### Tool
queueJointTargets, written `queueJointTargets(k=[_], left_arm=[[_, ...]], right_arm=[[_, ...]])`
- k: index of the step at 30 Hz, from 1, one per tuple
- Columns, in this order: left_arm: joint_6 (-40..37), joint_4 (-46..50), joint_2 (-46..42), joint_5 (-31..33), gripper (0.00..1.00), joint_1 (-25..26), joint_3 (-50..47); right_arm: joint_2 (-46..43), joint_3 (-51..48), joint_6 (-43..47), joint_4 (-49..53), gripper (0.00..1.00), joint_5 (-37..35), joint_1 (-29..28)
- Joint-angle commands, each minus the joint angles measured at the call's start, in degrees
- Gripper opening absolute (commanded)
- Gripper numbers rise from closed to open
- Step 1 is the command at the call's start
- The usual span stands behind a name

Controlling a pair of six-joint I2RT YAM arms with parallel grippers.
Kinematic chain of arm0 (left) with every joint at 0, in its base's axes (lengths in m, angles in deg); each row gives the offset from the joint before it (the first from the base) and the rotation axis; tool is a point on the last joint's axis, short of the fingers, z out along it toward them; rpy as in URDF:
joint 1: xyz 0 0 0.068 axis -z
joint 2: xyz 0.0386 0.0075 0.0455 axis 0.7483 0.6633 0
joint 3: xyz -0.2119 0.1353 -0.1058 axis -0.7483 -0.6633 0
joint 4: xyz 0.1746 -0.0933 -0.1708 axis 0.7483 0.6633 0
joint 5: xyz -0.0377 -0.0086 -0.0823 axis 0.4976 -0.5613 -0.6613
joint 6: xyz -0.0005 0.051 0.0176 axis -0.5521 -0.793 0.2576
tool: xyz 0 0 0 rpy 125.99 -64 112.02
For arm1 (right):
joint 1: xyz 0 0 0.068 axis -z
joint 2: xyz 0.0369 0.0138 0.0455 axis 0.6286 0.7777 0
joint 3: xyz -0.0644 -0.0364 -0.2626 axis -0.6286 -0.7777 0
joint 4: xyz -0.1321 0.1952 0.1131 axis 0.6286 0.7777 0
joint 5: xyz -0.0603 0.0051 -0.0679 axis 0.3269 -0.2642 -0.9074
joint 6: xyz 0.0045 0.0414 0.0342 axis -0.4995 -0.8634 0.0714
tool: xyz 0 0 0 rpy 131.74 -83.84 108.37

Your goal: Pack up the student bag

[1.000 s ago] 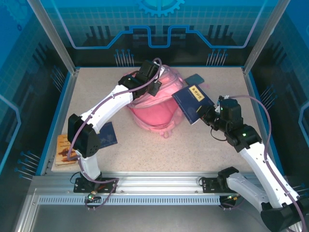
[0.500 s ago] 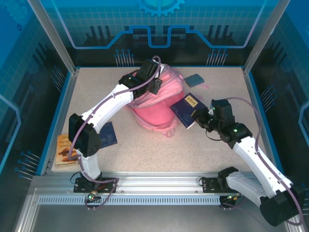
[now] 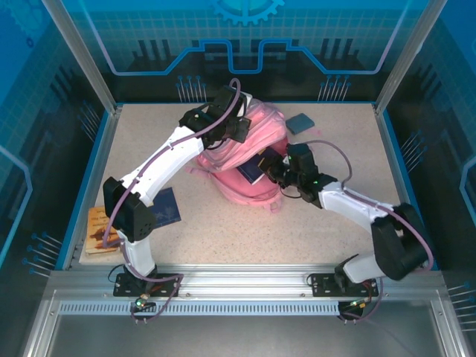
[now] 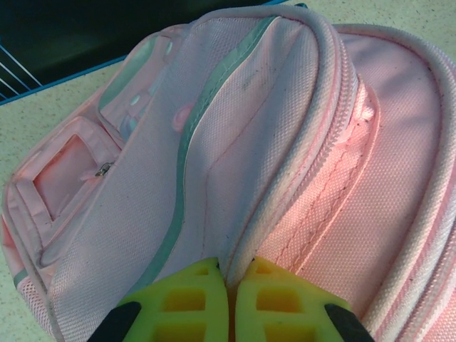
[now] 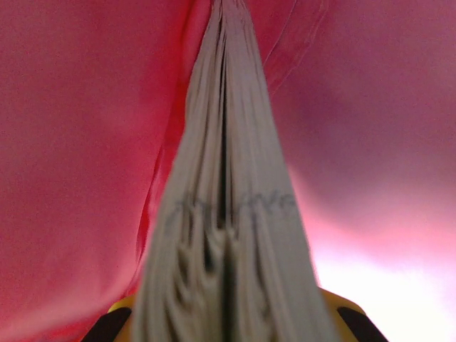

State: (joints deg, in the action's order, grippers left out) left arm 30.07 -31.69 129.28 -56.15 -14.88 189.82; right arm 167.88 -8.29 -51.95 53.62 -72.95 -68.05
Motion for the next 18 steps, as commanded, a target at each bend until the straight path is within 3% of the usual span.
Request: queueJointTargets(k=[1, 6, 10, 18], left_arm=[[3.0, -3.6, -4.6, -1.6, 0.00, 0.4, 4.1], [3.5, -3.6, -4.9, -1.7, 0.00, 0.5, 4.1], [4.1, -3.4, -4.8, -1.9, 0.00, 0.4, 4.1], [5.4, -3.5, -4.2, -3.4, 0.00, 0.4, 4.0]], right_arm=[[4.3, 5.1, -2.8, -10.3, 0.02, -4.3, -1.4], [12.4, 8.2, -4.3, -11.9, 0.03, -9.3, -2.0], [19.8, 9.9, -6.0, -21.5, 0.04, -7.6, -2.0], [30.3, 14.9, -7.3, -29.3, 0.11, -6.9, -2.1]])
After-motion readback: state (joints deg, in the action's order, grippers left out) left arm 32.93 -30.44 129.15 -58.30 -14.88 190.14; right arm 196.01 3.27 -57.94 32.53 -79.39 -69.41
